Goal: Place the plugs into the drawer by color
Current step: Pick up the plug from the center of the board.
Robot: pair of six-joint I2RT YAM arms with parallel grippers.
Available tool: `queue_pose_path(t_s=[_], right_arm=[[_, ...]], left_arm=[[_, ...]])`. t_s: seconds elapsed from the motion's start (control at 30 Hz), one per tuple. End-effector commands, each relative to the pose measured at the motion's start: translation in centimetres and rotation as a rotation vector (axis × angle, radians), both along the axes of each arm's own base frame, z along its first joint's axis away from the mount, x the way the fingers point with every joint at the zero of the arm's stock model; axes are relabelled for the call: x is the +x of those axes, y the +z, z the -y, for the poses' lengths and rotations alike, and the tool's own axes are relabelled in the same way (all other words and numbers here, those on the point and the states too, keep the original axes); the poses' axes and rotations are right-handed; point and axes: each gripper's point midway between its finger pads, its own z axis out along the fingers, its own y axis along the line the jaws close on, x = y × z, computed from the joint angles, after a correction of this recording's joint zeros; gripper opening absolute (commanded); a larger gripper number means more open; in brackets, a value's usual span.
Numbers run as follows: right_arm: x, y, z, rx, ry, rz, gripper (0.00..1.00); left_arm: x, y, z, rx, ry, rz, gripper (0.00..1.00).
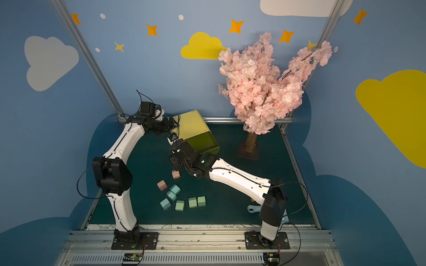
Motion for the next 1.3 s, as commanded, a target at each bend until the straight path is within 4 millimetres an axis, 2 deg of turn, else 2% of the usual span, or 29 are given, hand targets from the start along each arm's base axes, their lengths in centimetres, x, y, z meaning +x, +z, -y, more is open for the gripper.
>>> queue_pose_path(t_s=[0.0,0.2,0.53,0.97,1.1,1.27], right_arm=[[0.6,-5.3,-1.7,-0.039,-0.080,-0.042,0.56],[1.7,-11.5,-3.3,-0.178,-0.178,-0.078,0.52],[3.0,-16.4,-5.1,-0.199,-0.187,-0.197,0.52],[2.8,-20.9,-5.0,-0.250,-0.174,-0.303,0.62],[3.0,-21.7,-5.1,-0.254,-0.171,-0.321,0.61],[3.3,-22.0,-5.3,-0.256,-0.167,-0.319,0.52]], left_arm=[[-1.1,-0.5,-0.6,0.022,0.010,-0.031,0.90],[-1.4,-1.0,-0.8,0.041,0.011,-0.032,0.90],[-1.3,-1.2,-1.4,0.044,0.021,-0.037,0.90],[-1.2,-1.6,-1.5,0.046,0.023,-0.047,0.90],[-1.2,-1.8,-1.5,0.048,0.025,-0.051,0.90],[-1.1,-1.9,-1.6,0.048,0.025,-0.053,0.90]])
